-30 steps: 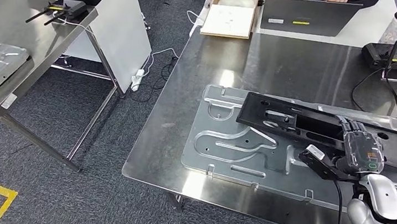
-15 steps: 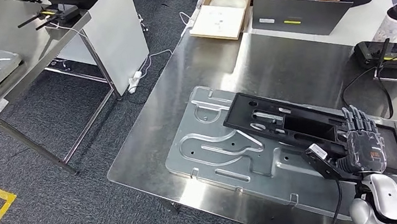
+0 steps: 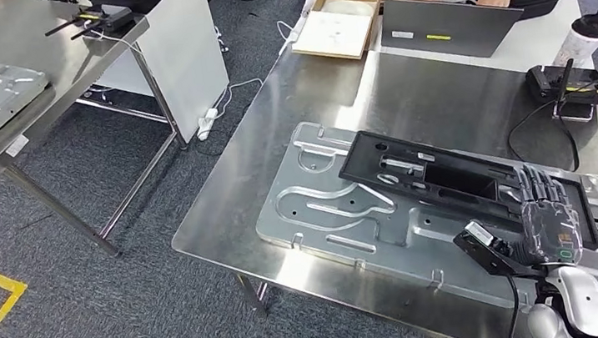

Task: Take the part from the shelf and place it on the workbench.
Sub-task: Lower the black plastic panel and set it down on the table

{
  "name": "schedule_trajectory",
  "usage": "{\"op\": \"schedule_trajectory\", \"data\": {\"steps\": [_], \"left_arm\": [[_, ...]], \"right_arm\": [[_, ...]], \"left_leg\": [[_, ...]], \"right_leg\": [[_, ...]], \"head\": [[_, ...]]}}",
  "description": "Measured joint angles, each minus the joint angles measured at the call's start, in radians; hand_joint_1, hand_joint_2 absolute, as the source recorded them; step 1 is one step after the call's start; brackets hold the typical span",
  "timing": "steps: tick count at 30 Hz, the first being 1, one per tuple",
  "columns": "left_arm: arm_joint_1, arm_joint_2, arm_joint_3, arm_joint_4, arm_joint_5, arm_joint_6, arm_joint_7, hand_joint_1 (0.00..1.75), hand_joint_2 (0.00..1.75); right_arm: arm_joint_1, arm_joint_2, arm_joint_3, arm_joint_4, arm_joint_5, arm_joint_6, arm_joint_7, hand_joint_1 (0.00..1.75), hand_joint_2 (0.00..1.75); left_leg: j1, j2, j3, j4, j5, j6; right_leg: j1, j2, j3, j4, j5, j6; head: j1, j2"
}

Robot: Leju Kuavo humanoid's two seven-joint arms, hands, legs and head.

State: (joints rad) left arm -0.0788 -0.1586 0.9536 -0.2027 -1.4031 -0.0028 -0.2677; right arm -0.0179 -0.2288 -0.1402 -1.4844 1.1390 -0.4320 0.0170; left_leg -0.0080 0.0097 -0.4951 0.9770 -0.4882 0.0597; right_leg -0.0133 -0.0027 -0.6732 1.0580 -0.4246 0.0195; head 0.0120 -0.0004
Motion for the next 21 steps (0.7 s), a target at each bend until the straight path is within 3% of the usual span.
{"op": "schedule_trajectory", "data": {"steps": [3,4,5,6,8,10,11,14,15,17,18,19,20,21], "left_arm": [[-0.001,0.0,0.0,0.0,0.0,-0.002,0.001,0.0,0.0],[-0.001,-0.001,0.0,0.0,0.0,-0.002,0.001,0.0,0.0],[-0.001,-0.001,0.0,0.0,0.0,-0.002,0.001,0.0,0.0],[0.0,-0.001,0.0,0.0,0.0,-0.002,0.001,0.0,0.0],[-0.001,-0.002,0.0,0.0,0.0,-0.002,0.001,0.0,0.0],[-0.001,-0.003,0.0,0.0,0.0,-0.002,0.001,0.0,0.0],[-0.001,-0.003,0.0,0.0,0.0,-0.002,0.001,0.0,0.0],[0.001,-0.003,0.001,0.0,0.0,-0.002,0.001,0.0,0.0],[0.002,-0.003,0.001,0.0,0.0,-0.003,0.001,0.0,0.0],[0.002,-0.003,0.001,0.0,0.0,-0.003,0.001,0.0,0.0],[0.002,-0.003,0.001,0.0,0.0,-0.003,0.001,0.0,0.0],[0.002,-0.003,0.001,0.0,0.0,-0.003,0.001,0.0,0.0],[0.002,-0.003,0.001,0.0,0.0,-0.003,0.001,0.0,0.0],[0.001,-0.003,0.0,0.0,0.0,-0.003,0.001,0.0,0.0]], "right_arm": [[0.0,-0.001,-0.005,0.001,-0.001,0.0,0.0,0.0,0.0],[0.0,-0.001,-0.005,0.002,-0.001,0.001,0.0,0.0,0.0],[0.0,-0.001,-0.005,0.002,-0.001,0.001,0.0,0.0,0.0],[0.0,-0.001,-0.005,0.003,-0.001,0.001,0.0,0.0,0.0],[-0.002,-0.001,-0.006,0.003,-0.001,0.001,-0.001,0.0,0.0],[-0.005,-0.002,-0.006,0.003,-0.002,0.001,-0.001,0.0,0.0],[-0.006,-0.002,-0.007,0.003,-0.002,0.001,-0.002,0.0,0.0],[-0.007,-0.001,-0.008,0.003,-0.002,0.001,-0.002,0.0,0.0],[-0.008,-0.001,-0.008,0.003,-0.002,0.001,-0.002,0.0,0.0],[-0.009,-0.001,-0.008,0.003,-0.002,0.001,-0.002,0.0,0.0],[-0.009,-0.001,-0.008,0.003,-0.002,0.001,-0.002,0.0,0.44],[-0.009,-0.001,-0.008,0.003,-0.002,0.001,-0.002,0.0,0.87],[-0.009,-0.001,-0.008,0.003,-0.002,0.001,-0.002,0.0,1.31],[-0.009,-0.001,-0.008,0.003,-0.002,0.001,-0.002,0.0,1.75]], "left_leg": [[0.003,0.002,-0.038,-0.005,0.037,0.003],[0.003,0.003,-0.053,-0.002,0.046,0.001],[0.005,0.003,-0.068,0.002,0.055,-0.001],[0.007,0.004,-0.084,0.008,0.062,-0.005],[0.012,0.004,-0.114,0.027,0.071,-0.014],[0.012,0.003,-0.133,0.046,0.078,-0.026],[0.011,0.002,-0.138,0.051,0.083,-0.032],[0.012,-0.001,-0.148,0.059,0.086,-0.053],[0.014,-0.002,-0.158,0.079,0.06,-0.059],[0.017,-0.003,-0.191,0.175,-0.036,-0.067],[0.018,-0.003,-0.207,0.242,-0.084,-0.069],[0.018,-0.003,-0.217,0.3,-0.112,-0.07],[0.018,-0.003,-0.214,0.337,-0.116,-0.07],[0.018,-0.003,-0.195,0.34,-0.099,-0.067]], "right_leg": [[-0.006,0.002,-0.041,0.159,-0.144,0.013],[-0.008,0.002,-0.047,0.21,-0.164,0.018],[-0.011,0.002,-0.039,0.234,-0.162,0.022],[-0.013,0.001,-0.014,0.224,-0.142,0.026],[-0.019,0.001,0.084,0.105,-0.104,0.034],[-0.018,0.005,0.16,-0.007,-0.104,0.029],[-0.015,0.007,0.172,-0.03,-0.112,0.021],[-0.012,0.007,0.154,-0.031,-0.097,-0.008],[-0.013,0.005,0.144,-0.032,-0.087,-0.019],[-0.013,0.002,0.119,-0.034,-0.065,-0.034],[-0.011,0.001,0.105,-0.033,-0.053,-0.037],[-0.009,0.001,0.092,-0.033,-0.043,-0.038],[-0.006,0.001,0.077,-0.032,-0.031,-0.038],[-0.003,0.001,0.063,-0.031,-0.02,-0.038]], "head": [[0.0,0.0],[0.0,0.0],[0.0,0.0],[0.0,0.0],[0.0,0.0],[-0.001,0.0],[-0.001,0.0],[-0.001,0.0],[-0.001,0.0],[-0.002,0.0],[-0.002,0.0],[-0.002,0.0],[-0.002,0.0],[-0.002,0.0]]}}
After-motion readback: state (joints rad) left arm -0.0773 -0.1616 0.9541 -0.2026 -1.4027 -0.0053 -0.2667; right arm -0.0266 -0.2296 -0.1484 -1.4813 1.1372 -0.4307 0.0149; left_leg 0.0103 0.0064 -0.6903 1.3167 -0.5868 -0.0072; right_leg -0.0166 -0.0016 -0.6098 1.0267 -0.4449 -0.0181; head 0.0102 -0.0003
